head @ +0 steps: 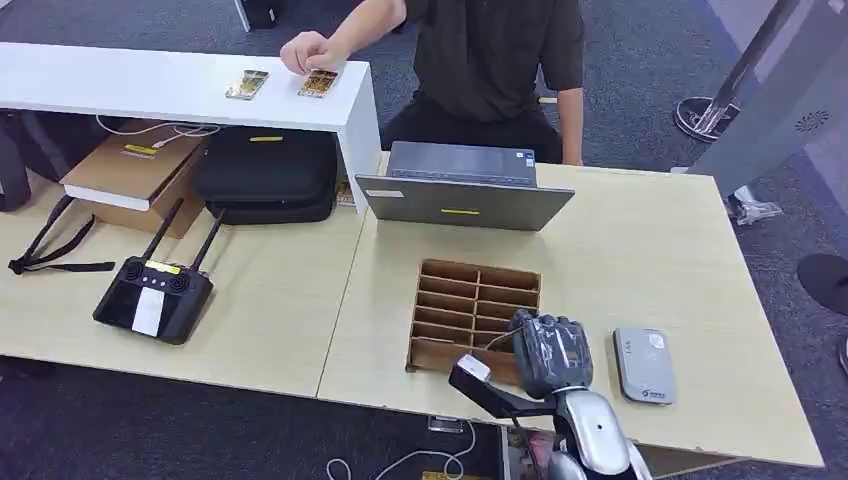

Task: Pass the card to the sensor for recognition and then transmit it.

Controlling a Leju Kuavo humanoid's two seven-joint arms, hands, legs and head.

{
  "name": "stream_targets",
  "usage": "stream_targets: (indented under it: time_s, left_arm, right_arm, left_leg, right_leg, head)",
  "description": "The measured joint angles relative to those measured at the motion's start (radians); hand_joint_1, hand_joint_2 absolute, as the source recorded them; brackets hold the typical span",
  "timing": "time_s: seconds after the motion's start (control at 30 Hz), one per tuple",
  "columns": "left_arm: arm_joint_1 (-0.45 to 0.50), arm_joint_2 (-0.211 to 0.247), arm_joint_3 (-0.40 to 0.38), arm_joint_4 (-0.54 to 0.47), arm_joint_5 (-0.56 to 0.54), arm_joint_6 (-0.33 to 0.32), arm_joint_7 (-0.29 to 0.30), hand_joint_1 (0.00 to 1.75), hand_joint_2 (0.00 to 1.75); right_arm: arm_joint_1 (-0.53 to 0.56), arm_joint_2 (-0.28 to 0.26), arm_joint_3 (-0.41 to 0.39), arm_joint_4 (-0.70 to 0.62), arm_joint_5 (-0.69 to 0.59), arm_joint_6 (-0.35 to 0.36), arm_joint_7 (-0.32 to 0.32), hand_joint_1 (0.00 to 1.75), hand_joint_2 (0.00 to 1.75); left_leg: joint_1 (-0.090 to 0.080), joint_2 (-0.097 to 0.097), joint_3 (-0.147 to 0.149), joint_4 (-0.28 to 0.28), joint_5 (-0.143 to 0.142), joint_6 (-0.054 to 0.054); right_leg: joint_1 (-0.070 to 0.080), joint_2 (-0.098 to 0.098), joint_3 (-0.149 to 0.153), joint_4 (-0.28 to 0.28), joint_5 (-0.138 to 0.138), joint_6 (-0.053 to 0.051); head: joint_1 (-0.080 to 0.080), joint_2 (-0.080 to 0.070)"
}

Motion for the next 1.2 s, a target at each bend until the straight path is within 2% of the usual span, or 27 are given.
stream_targets:
  time_s: [0.33, 0.6, 0.73, 0.9, 1.0, 1.07, 1.2]
  left_arm:
    - [0.005, 0.0, 0.0, 0.0, 0.006, 0.013, -0.008, 0.0, 0.0]
    - [0.005, 0.001, 0.0, 0.0, 0.015, 0.016, -0.008, 0.0, 0.0]
    - [0.006, 0.002, 0.002, 0.0, 0.024, 0.029, -0.02, 0.0, 0.0]
    - [0.007, 0.001, 0.008, 0.0, 0.032, 0.048, -0.033, 0.0, 0.0]
    - [0.009, -0.001, 0.013, 0.0, 0.036, 0.058, -0.039, 0.0, 0.0]
    - [0.01, -0.002, 0.018, 0.0, 0.036, 0.061, -0.04, 0.0, 0.0]
    - [0.01, -0.003, 0.026, 0.0, 0.029, 0.068, -0.035, 0.0, 0.0]
  right_arm:
    - [0.006, -0.029, -0.063, -0.104, 0.055, -0.064, 0.036, 1.75, 1.75]
    - [0.052, -0.045, -0.118, -0.199, 0.091, -0.116, 0.066, 1.75, 1.75]
    - [0.074, -0.046, -0.166, -0.271, 0.106, -0.223, 0.073, 1.75, 1.75]
    - [0.111, -0.037, -0.236, -0.36, 0.057, -0.422, 0.051, 1.75, 1.75]
    - [0.137, -0.011, -0.282, -0.405, -0.016, -0.576, 0.032, 1.75, 1.75]
    - [0.155, 0.014, -0.312, -0.44, -0.064, -0.6, -0.016, 1.75, 1.75]
    - [0.183, 0.099, -0.402, -0.502, -0.173, -0.601, -0.191, 1.75, 1.75]
  left_leg:
    - [0.0, 0.0, 0.0, 0.0, 0.0, 0.0]
    - [0.0, 0.0, 0.0, 0.0, 0.0, 0.0]
    - [0.0, 0.0, 0.0, 0.0, 0.0, 0.0]
    - [0.0, 0.0, 0.0, 0.0, 0.0, 0.0]
    - [0.0, 0.0, 0.0, 0.0, 0.0, 0.001]
    - [0.0, 0.0, 0.0, 0.0, -0.001, 0.001]
    - [0.0, 0.0, 0.0, 0.0, -0.001, 0.001]
  right_leg:
    - [0.0, 0.0, 0.0, 0.0, 0.0, 0.0]
    - [0.0, 0.0, 0.0, 0.0, 0.0, 0.0]
    - [0.0, 0.0, 0.0, 0.0, 0.0, 0.0]
    - [0.0, 0.0, 0.0, 0.0, 0.0, 0.0]
    - [0.0, 0.0, 0.0, 0.0, 0.0, 0.0]
    - [0.0, 0.0, 0.0, 0.0, 0.0, 0.0]
    - [0.0, 0.0, 0.0, 0.0, 0.0, 0.0]
  head:
    - [0.0, 0.0]
    - [0.0, 0.0]
    - [0.0, 0.0]
    - [0.0, 0.0]
    - [0.0, 0.0]
    - [0.0, 0.0]
    - [0.0, 0.0]
